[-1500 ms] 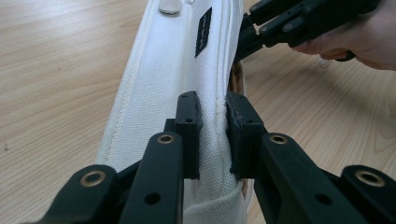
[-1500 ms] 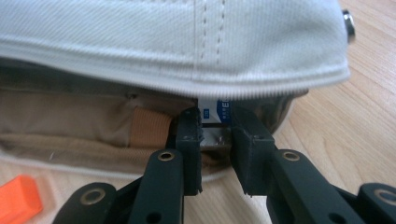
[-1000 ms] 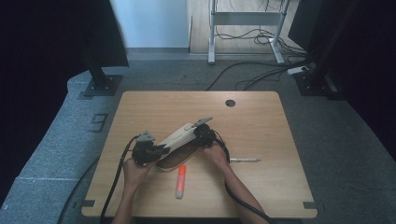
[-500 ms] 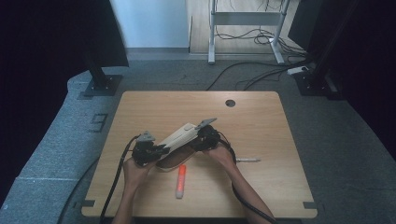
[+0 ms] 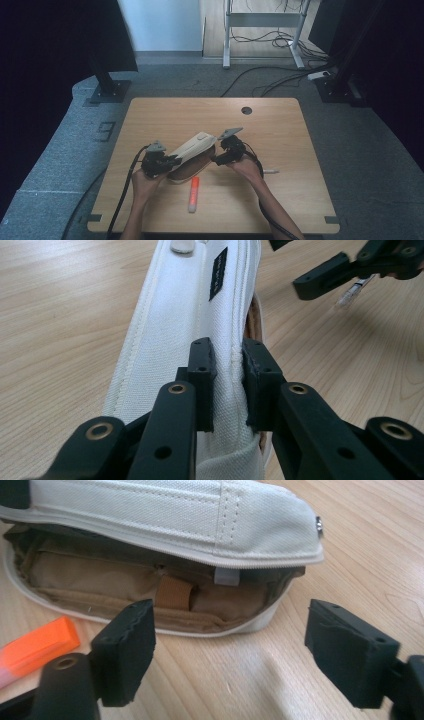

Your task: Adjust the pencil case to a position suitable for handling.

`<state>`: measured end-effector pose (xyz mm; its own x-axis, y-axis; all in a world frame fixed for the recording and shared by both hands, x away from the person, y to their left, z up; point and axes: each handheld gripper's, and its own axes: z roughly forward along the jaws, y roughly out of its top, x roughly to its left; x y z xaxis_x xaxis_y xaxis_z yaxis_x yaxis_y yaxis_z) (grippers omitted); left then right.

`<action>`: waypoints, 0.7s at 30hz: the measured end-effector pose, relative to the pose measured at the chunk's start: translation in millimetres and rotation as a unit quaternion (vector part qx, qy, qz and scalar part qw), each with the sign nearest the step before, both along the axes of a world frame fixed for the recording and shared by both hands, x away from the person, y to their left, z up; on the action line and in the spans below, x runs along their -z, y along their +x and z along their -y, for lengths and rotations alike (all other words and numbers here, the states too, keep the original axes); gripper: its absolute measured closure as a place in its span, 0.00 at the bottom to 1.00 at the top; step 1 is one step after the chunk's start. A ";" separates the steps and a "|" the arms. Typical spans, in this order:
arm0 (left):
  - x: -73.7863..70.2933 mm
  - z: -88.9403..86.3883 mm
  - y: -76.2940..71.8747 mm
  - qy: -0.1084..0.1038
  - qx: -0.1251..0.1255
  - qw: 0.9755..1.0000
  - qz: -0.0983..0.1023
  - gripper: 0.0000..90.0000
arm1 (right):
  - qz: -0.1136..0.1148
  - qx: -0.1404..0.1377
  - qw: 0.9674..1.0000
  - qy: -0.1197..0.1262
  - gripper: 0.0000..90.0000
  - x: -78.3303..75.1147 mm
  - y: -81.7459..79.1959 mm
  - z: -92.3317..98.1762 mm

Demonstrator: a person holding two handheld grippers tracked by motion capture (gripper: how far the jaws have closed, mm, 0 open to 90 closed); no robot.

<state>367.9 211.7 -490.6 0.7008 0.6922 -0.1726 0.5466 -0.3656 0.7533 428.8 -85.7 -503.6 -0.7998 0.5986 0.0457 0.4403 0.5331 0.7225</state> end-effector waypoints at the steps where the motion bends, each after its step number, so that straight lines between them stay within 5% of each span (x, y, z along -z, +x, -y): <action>1: 0.0 0.0 0.0 0.000 0.000 1.000 0.000 0.85 | 0.001 0.001 1.000 0.001 0.17 -0.5 -0.9 2.0; 21: 0.6 0.1 0.1 0.002 0.002 1.000 0.000 0.85 | 0.019 0.007 1.000 -0.001 0.08 -6.5 -21.5 43.1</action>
